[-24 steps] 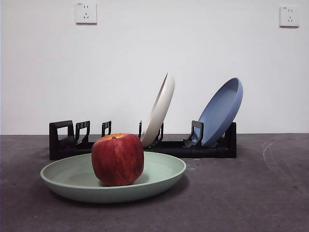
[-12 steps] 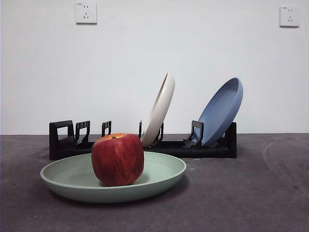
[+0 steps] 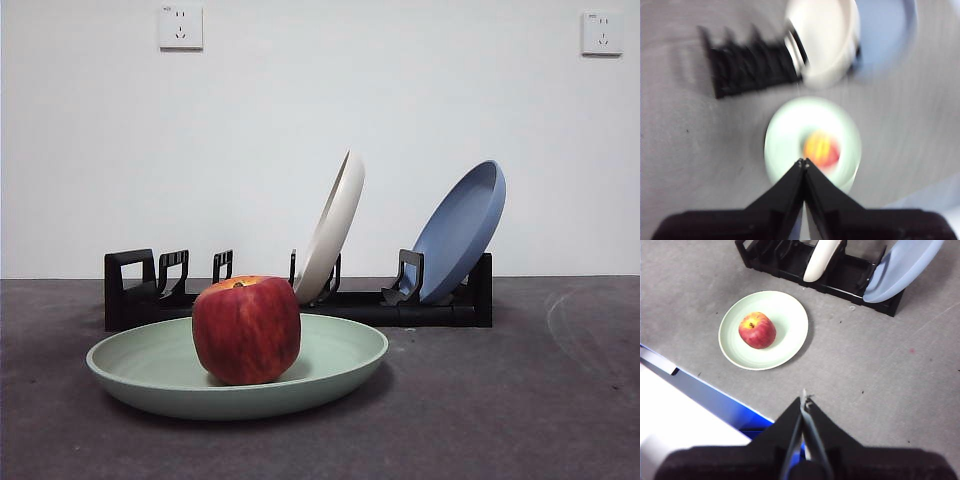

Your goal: Take the green plate from the plate rack,put the plate on the table,take the apple from the table,put the apple in the plate

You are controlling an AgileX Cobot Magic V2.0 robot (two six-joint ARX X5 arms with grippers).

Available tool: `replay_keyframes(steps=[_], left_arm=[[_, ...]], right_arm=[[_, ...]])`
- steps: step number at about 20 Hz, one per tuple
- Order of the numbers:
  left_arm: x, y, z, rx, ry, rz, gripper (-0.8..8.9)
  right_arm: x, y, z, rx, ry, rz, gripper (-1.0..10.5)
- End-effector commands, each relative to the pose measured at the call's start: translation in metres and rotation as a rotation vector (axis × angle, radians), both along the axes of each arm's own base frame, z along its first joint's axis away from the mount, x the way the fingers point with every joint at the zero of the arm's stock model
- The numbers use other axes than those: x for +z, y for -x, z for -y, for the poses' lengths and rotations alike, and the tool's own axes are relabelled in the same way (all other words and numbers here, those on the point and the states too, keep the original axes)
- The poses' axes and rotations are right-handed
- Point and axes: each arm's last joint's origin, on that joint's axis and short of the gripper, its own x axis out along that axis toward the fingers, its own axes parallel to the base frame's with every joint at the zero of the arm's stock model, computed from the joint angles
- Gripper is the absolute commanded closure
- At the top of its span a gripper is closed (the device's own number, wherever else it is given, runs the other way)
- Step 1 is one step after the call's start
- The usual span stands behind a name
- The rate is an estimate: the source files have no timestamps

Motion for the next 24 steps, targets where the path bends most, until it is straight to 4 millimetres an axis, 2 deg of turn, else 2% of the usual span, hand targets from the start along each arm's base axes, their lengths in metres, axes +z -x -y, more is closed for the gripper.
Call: replay_keyframes(steps=[1,4,8,11,13,15,19,24], left_arm=[[0.004,0.009,-0.024,0.227,0.164,0.125,8.17],[-0.016,0.028,-0.038,0.215,0.143,0.369,8.17],[-0.075,0.047,-0.046,0.267,0.175,0.614,8.17],[-0.132,0.041,-0.048,0.290,0.139,0.682,8.17],[-0.169,0.031,-0.048,0.293,0.104,0.691,8.17],[-0.198,0.018,-0.047,0.290,0.087,0.683,8.17],[-0.229,0.004,-0.047,0.273,0.026,0.685,8.17],[-0.248,-0.001,-0.046,0.235,-0.086,0.668,8.17]], right_arm=[[-0.004,0.000,0.000,-0.007,0.020,-0.023,9.5],[-0.004,0.000,0.000,-0.007,0.021,-0.023,9.5],[-0.004,0.000,0.000,-0.007,0.020,-0.023,9.5],[-0.004,0.000,0.000,-0.007,0.020,-0.023,9.5],[-0.004,0.000,0.000,-0.007,0.020,-0.023,9.5],[-0.004,0.000,0.000,-0.007,0.020,-0.023,9.5],[-0.004,0.000,0.000,-0.013,0.026,-0.021,9.5],[-0.004,-0.002,0.000,-0.031,0.040,-0.010,9.5]])
